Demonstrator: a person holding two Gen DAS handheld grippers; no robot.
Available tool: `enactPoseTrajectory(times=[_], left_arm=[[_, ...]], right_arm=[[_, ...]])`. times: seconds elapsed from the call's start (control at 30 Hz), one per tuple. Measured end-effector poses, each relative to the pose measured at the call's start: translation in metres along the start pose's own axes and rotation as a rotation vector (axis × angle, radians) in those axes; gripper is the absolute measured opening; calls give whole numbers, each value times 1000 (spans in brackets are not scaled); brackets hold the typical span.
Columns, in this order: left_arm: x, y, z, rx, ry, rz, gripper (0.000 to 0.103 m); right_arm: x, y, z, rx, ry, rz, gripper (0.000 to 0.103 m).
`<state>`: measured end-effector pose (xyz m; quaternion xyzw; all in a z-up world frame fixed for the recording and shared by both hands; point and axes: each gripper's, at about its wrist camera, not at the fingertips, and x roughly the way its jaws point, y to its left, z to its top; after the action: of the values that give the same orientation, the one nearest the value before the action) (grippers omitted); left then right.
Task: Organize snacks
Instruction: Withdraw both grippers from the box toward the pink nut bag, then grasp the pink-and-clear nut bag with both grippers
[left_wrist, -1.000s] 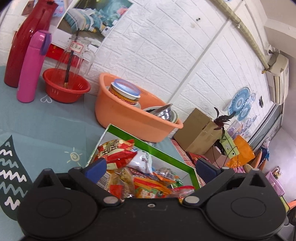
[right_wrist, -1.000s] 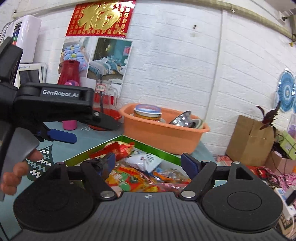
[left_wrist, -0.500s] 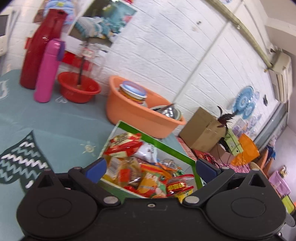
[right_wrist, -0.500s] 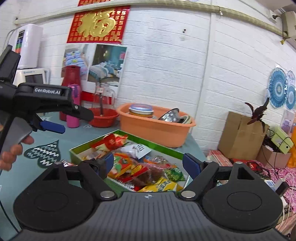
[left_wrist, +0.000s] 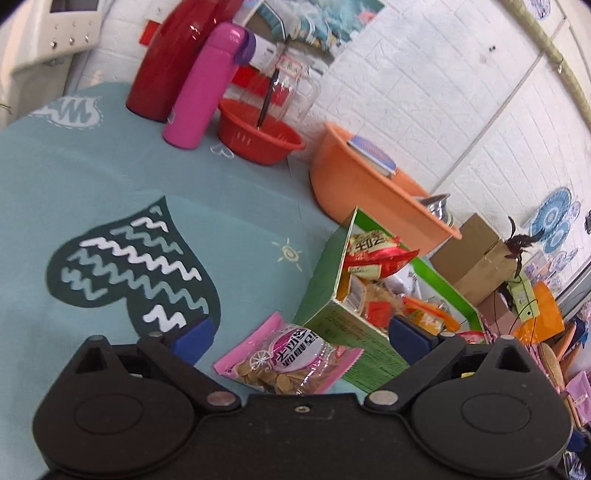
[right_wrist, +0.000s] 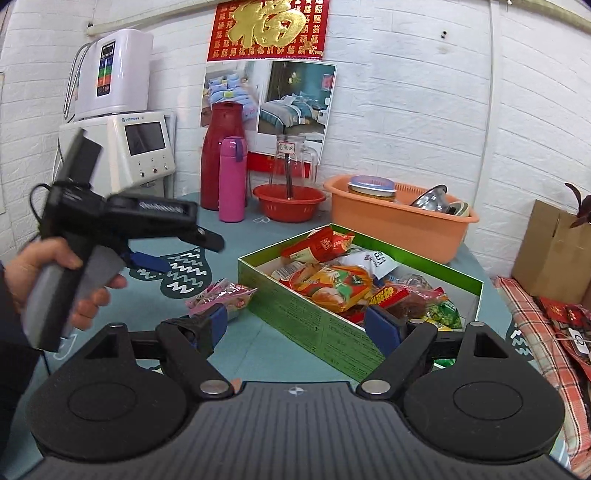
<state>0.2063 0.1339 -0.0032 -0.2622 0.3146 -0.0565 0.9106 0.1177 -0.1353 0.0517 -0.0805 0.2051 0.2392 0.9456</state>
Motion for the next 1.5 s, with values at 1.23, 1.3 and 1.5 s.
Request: enactPoseTrajectory(times=[1.23,1.3,1.5], left_arm=[[11,26,-25,-143,126,-160,103],[12,27,-24,-150,128,-170,103],[16,22,-27,-136,161,-216,103]], right_arm=[[123,21,-13,146,250,150,82],[130,22,-15,148,247,157,66],[126,9,-23,216,236,213,46]])
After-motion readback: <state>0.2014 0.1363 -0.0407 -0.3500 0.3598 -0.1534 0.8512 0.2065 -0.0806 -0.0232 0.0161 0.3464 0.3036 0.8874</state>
